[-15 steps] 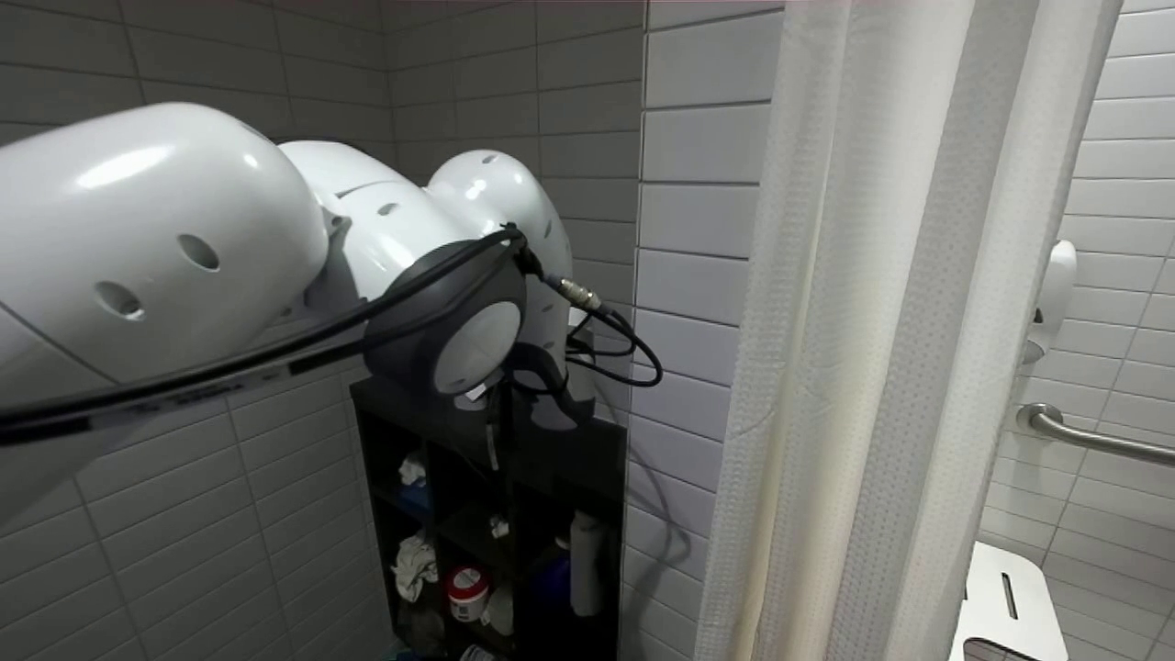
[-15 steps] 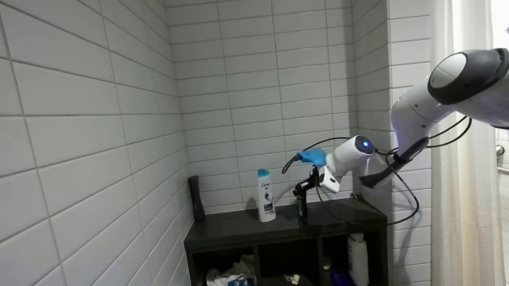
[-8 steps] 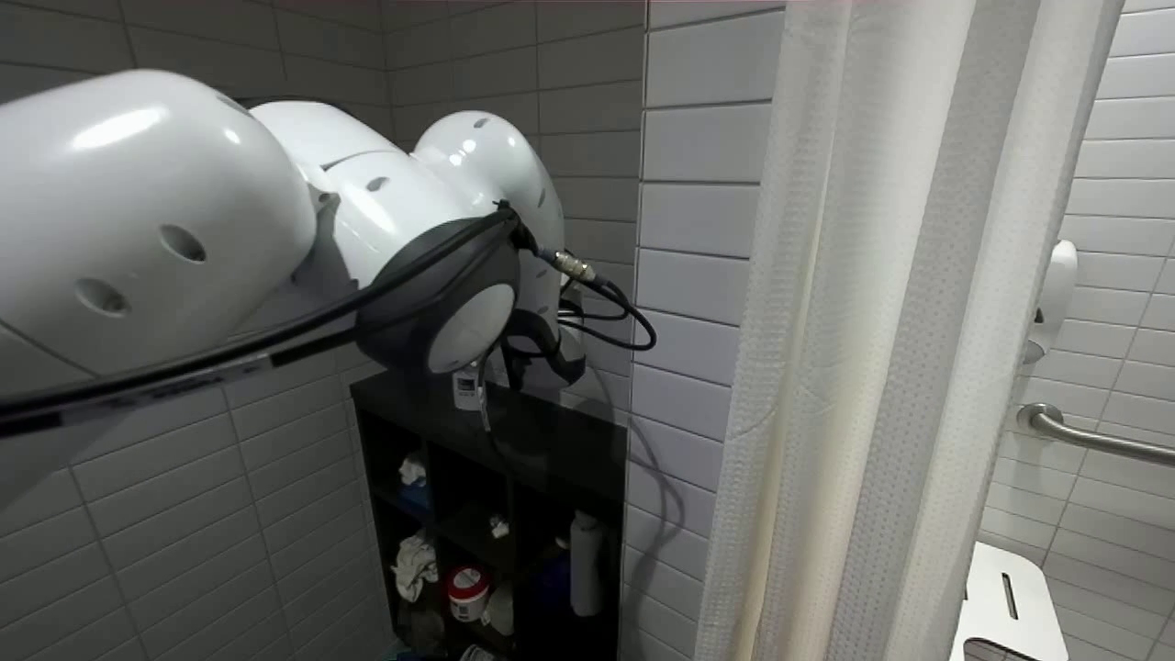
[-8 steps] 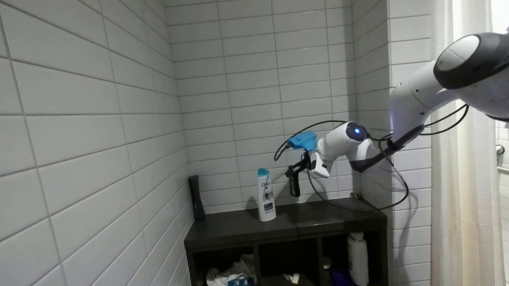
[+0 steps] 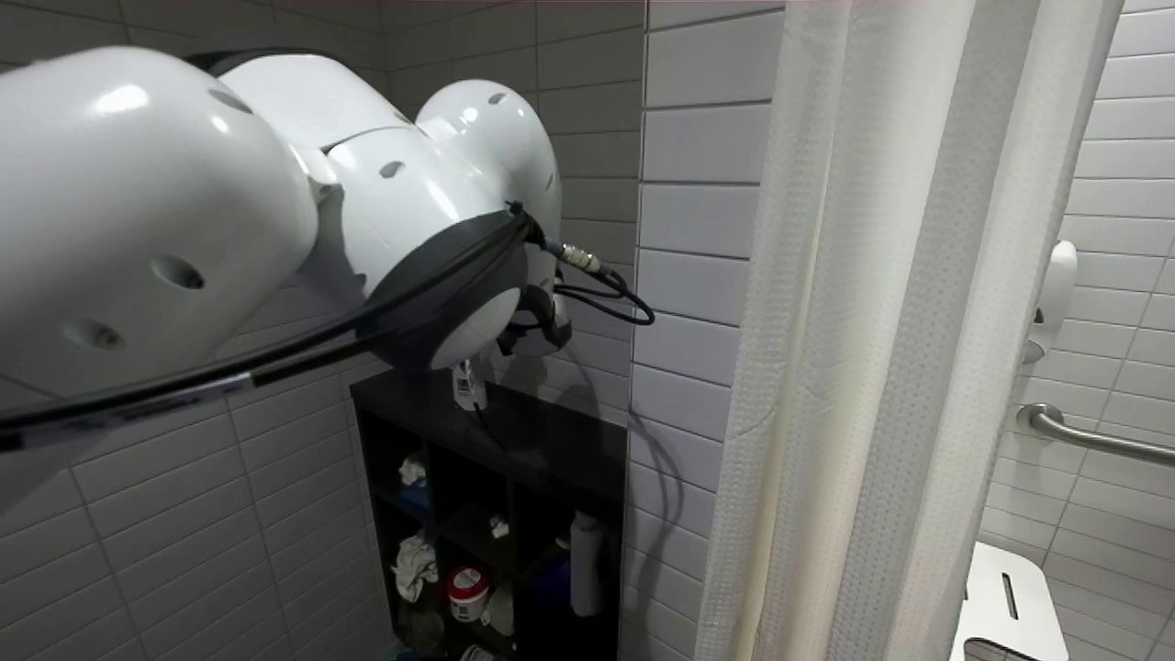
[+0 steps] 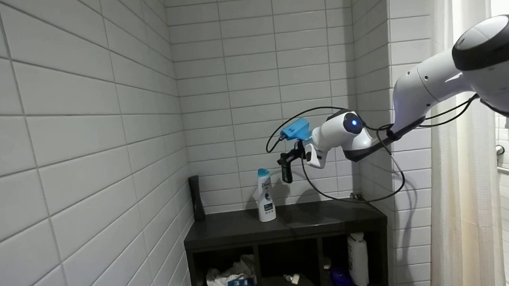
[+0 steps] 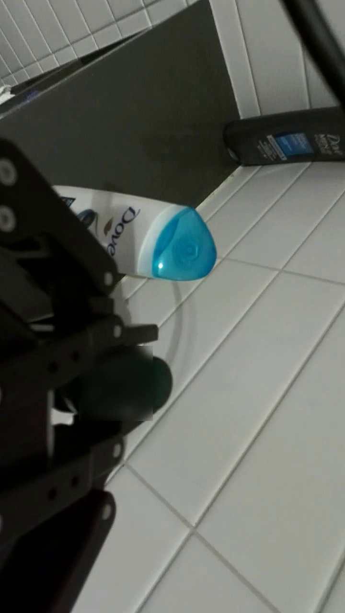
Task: Pick up the black bottle
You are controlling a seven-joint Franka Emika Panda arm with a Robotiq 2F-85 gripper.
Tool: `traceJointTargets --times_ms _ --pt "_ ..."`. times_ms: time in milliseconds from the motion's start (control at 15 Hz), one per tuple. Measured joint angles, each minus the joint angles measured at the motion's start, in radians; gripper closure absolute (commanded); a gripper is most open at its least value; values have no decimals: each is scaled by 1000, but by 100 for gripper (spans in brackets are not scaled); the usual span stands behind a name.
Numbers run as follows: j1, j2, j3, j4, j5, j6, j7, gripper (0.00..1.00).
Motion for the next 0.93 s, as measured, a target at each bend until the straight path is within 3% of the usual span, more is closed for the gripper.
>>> traceJointTargets --times_ms 400,467,933 --pt "-107 0 133 -118 -44 -80 -81 89" --pt "-130 1 157 -140 -44 -102 -99 92" --pt "-324 5 328 -305 -44 -242 -206 92"
